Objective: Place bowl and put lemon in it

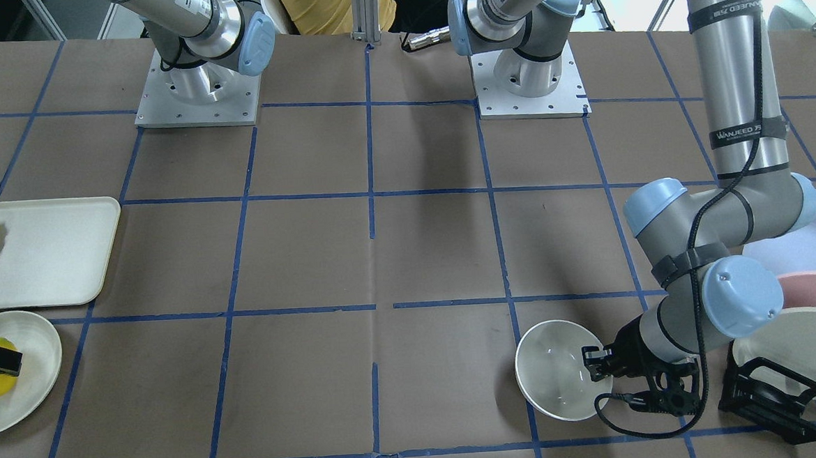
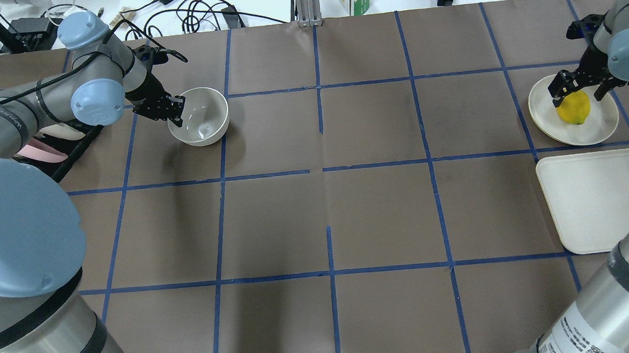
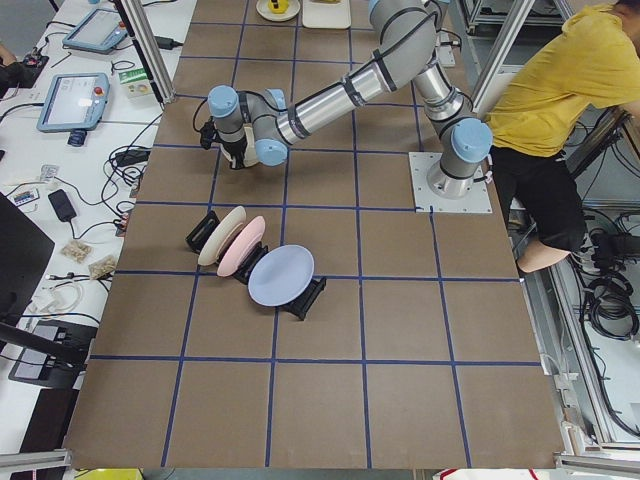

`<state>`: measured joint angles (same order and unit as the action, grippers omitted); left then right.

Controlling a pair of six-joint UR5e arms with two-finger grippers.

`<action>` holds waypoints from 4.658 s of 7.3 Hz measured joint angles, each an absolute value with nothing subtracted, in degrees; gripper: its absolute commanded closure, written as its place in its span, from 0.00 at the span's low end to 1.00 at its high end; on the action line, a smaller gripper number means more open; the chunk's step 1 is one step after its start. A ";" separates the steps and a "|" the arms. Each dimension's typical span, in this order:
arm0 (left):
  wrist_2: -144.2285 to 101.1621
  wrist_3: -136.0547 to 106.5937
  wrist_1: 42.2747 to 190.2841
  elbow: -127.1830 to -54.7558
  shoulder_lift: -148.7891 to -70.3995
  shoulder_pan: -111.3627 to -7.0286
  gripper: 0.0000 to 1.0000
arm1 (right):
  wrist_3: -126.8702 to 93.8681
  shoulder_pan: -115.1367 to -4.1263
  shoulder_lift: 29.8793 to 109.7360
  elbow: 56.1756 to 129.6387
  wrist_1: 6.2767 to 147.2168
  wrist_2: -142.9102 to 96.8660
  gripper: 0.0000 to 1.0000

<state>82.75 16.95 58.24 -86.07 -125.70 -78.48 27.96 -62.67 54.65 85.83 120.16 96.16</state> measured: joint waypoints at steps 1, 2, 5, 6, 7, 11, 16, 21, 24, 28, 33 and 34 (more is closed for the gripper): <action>82.26 16.96 58.32 -86.12 -125.50 -78.46 1.00 | 28.06 -62.67 54.15 85.91 119.83 96.05 0.38; 81.62 16.96 58.37 -86.10 -125.26 -78.41 1.00 | 27.95 -62.67 54.00 85.91 119.42 95.95 0.93; 78.34 15.66 60.50 -87.03 -122.44 -81.94 1.00 | 24.43 -62.66 55.38 84.76 114.14 95.85 1.00; 76.74 12.45 60.54 -89.52 -120.43 -85.64 1.00 | 23.45 -62.70 56.93 84.38 111.99 95.85 1.00; 76.13 7.03 59.32 -92.81 -118.46 -89.46 1.00 | 23.00 -62.80 58.87 83.80 108.80 95.78 1.00; 76.20 -4.99 56.55 -97.99 -116.42 -98.65 1.00 | 15.71 -67.24 68.95 82.12 93.89 91.39 1.00; 76.48 -6.85 53.98 -98.19 -117.54 -99.61 0.00 | -1.16 -82.47 75.75 82.61 87.65 84.86 1.00; 84.20 2.91 72.17 -92.50 -106.29 -92.15 0.00 | -15.91 -98.93 74.81 83.21 95.20 84.49 1.00; 90.87 4.60 84.32 -89.69 -97.26 -91.18 0.00 | -24.83 -106.83 69.24 83.62 106.82 84.62 1.00; 89.13 4.16 91.70 -85.78 -93.88 -91.16 0.00 | -25.79 -109.85 62.63 83.65 110.14 84.13 1.00; 88.75 4.65 91.44 -85.82 -93.09 -91.02 0.00 | -25.65 -110.04 58.16 84.10 111.45 82.31 1.00; 88.72 4.65 91.43 -85.90 -93.00 -91.04 0.00 | -25.73 -110.04 57.58 84.18 111.48 82.31 0.98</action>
